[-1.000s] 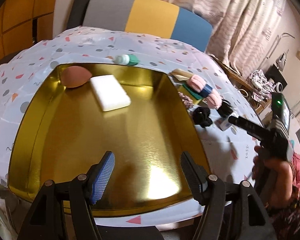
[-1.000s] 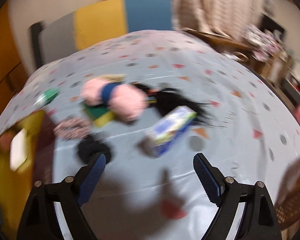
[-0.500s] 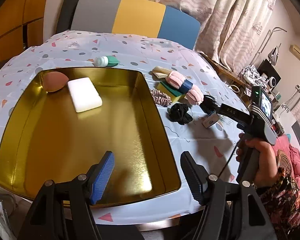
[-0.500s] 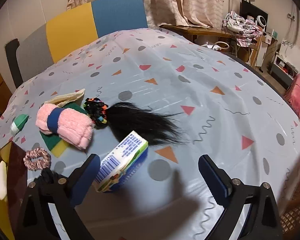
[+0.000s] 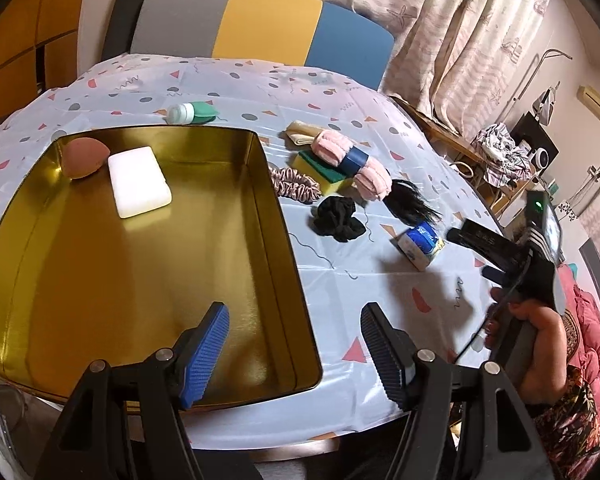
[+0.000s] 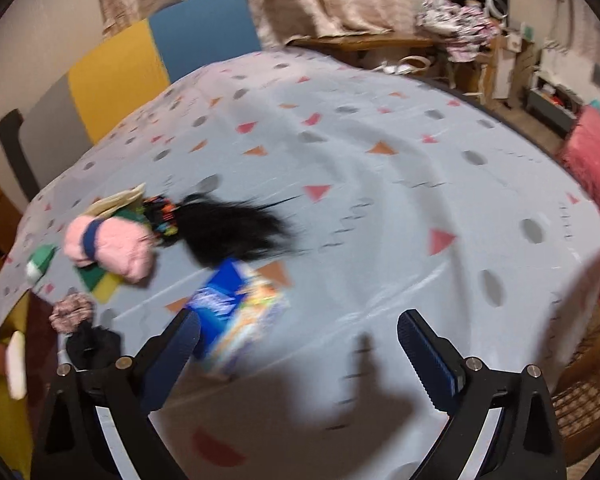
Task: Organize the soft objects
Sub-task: 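Reach and grasp the blue Tempo tissue pack with the right tool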
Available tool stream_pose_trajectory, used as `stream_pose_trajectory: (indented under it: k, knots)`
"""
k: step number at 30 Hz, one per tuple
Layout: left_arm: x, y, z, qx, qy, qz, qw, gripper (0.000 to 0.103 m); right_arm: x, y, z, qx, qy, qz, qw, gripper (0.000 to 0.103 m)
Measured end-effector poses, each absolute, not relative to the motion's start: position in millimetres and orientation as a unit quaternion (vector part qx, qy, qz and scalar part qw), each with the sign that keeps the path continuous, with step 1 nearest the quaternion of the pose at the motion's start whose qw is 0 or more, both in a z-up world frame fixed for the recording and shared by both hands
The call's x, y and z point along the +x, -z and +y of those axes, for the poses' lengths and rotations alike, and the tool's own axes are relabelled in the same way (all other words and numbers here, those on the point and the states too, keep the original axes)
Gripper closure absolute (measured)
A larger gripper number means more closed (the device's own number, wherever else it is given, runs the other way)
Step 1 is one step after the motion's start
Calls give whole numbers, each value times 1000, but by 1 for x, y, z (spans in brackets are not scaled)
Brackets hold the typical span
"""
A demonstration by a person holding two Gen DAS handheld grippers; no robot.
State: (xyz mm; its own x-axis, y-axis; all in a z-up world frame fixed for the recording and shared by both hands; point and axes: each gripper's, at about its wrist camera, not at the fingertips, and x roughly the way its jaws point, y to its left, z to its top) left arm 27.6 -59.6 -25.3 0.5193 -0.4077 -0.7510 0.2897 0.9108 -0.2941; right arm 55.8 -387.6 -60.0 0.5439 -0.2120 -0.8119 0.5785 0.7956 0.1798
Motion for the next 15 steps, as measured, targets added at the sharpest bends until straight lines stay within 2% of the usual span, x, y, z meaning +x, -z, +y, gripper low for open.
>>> stream_pose_trajectory:
  k: [4, 7, 8, 11, 15]
  knots:
    - [24, 22, -59, -64, 197, 442, 873, 34, 81, 65, -363, 232, 220, 432, 843, 3]
    - [24, 21, -56, -67, 192, 442, 874, 34, 104, 73, -346, 200, 242, 448, 837, 3]
    - [23, 20, -54, -68, 190, 442, 874, 34, 108, 76, -344, 193, 248, 450, 836, 6]
    - [23, 19, -52, -71, 185, 439, 876, 34, 117, 87, -341, 175, 257, 468, 827, 26]
    - [25, 21, -53, -74, 185, 443, 874, 34, 108, 94, -346, 182, 242, 469, 830, 38]
